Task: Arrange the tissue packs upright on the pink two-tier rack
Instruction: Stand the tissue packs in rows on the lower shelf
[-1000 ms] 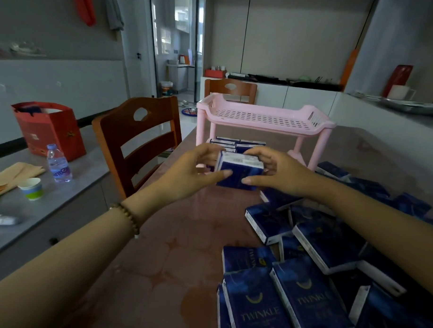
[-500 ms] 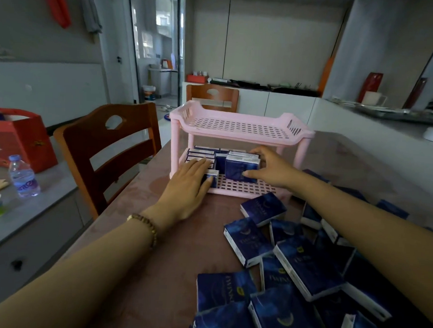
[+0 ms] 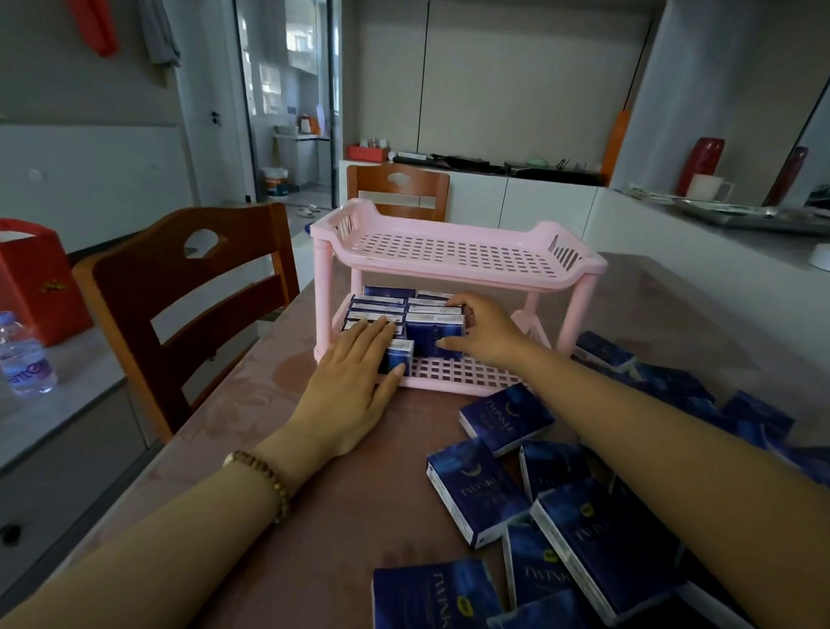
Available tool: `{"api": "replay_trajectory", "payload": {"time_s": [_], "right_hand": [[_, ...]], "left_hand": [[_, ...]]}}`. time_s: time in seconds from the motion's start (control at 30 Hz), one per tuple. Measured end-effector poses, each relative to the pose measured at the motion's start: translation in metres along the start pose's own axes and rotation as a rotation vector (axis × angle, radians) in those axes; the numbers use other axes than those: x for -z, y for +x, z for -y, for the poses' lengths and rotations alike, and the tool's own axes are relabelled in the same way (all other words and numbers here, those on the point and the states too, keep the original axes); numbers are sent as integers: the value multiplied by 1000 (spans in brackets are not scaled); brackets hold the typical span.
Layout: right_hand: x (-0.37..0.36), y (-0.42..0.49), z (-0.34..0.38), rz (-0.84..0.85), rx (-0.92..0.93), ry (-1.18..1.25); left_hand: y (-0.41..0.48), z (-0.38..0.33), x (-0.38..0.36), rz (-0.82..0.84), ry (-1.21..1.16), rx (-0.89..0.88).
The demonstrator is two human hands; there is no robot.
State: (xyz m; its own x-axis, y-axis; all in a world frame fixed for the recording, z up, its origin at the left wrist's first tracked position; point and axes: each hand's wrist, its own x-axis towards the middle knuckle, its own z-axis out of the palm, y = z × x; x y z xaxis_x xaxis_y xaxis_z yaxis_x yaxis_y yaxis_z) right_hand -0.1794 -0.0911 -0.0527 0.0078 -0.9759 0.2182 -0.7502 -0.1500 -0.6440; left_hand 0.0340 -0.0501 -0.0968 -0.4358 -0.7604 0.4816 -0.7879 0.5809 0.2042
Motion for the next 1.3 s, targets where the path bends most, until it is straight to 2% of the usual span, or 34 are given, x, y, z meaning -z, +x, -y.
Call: {"api": "replay_trajectory", "payload": {"time_s": [0.27, 0.5, 0.7, 0.83, 0.9, 1.0, 1.1, 1.2, 1.3], "right_hand": [[0, -7, 3, -14, 14, -45], [9, -22, 10, 47, 41, 1], [32, -63, 26, 148, 143, 56], [54, -95, 26, 218, 149, 138], [66, -111, 25, 209, 132, 183], [80, -131, 20, 191, 61, 214], [85, -139, 5, 109, -16, 150], [83, -143, -5, 94, -150, 73], [76, -144, -4, 145, -195, -53]], "left_hand": [[-1, -2, 1, 8, 11, 8], [-2, -2, 3, -7, 16, -27], [-3, -11, 16, -56, 48, -139], [-2, -35, 33, -114, -124, -246], [-4, -46, 39, -46, -260, -250], [-8, -58, 46, 222, -498, -172], [-14, -63, 46, 436, -558, -61], [-20, -66, 41, 477, -533, -6], [-23, -70, 39, 495, -503, -62]]}}
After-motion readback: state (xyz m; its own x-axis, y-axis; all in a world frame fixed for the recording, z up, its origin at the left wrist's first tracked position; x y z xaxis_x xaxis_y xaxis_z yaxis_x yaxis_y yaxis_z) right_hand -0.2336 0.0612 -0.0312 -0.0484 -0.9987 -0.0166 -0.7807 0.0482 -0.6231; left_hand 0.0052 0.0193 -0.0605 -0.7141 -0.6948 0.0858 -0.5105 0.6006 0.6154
